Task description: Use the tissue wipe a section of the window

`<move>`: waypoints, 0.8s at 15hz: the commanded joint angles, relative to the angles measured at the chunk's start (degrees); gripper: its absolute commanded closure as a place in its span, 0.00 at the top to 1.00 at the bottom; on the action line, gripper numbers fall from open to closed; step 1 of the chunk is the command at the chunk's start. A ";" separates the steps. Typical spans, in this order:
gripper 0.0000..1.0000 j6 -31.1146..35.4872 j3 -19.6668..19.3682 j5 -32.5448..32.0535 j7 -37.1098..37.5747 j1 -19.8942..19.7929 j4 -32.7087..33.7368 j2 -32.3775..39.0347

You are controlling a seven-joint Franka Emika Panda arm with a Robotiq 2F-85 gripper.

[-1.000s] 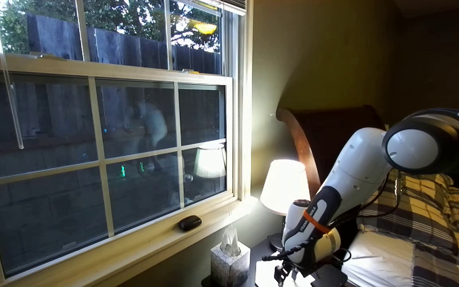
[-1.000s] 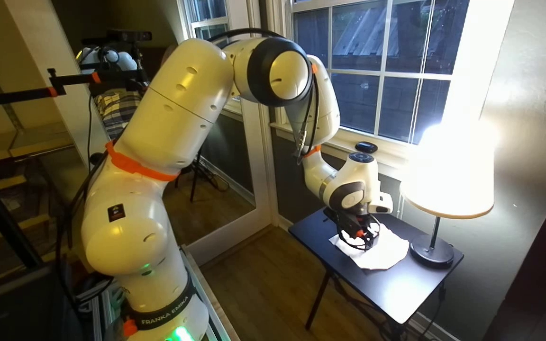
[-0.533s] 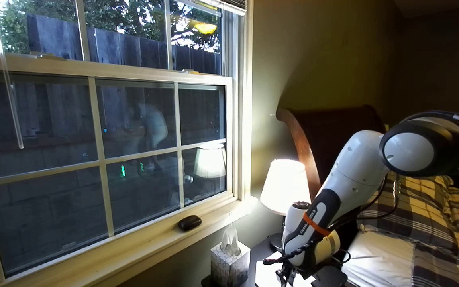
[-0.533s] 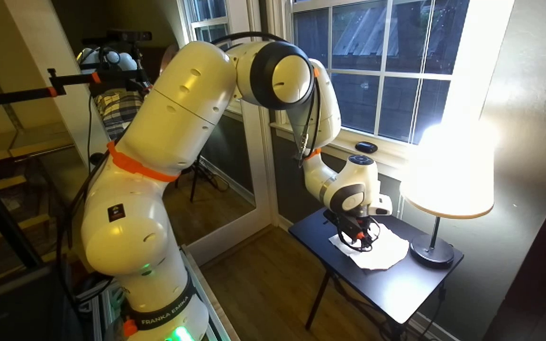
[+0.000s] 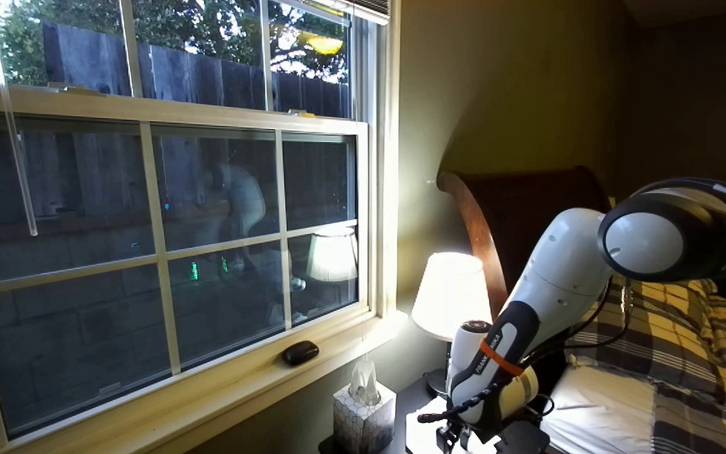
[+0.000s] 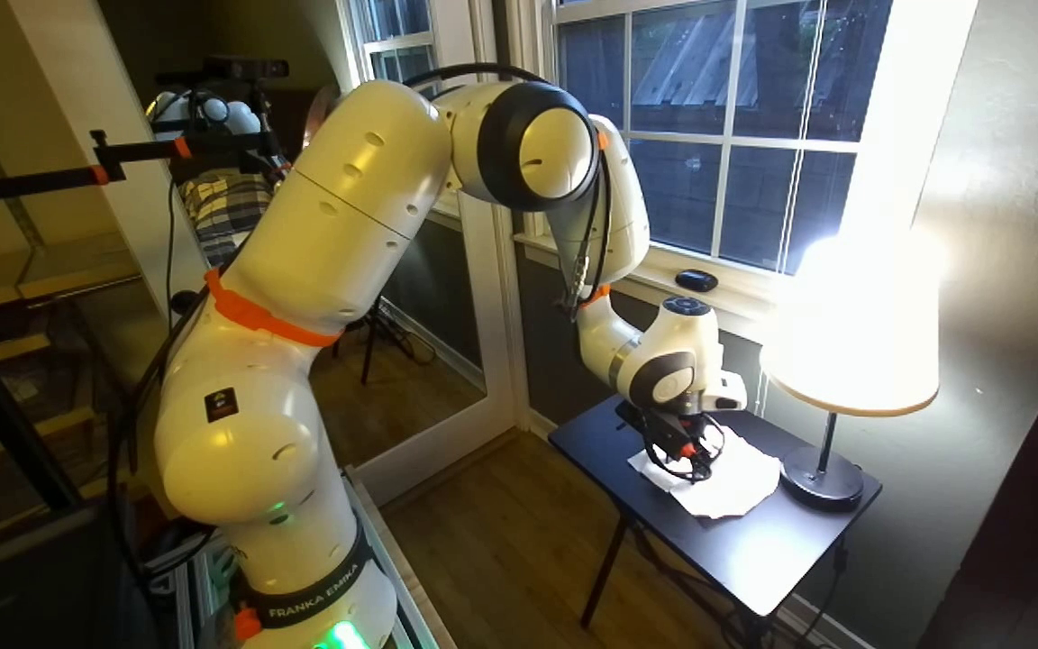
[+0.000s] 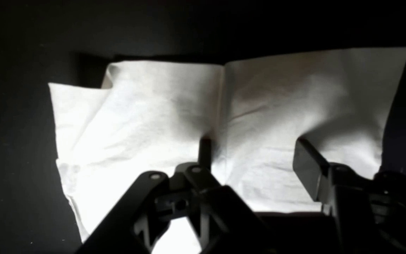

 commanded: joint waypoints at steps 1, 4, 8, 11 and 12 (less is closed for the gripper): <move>0.48 0.18 -1.19 -1.38 -0.09 1.03 0.89 1.52; 0.18 0.06 -1.50 -1.88 -0.06 1.42 0.99 1.45; 0.00 0.28 -2.70 -2.11 1.04 3.06 0.06 0.11; 0.00 4.43 -7.54 -3.31 4.54 8.49 -2.84 -2.72; 0.00 6.20 -8.69 -3.40 5.38 9.90 -3.94 -3.81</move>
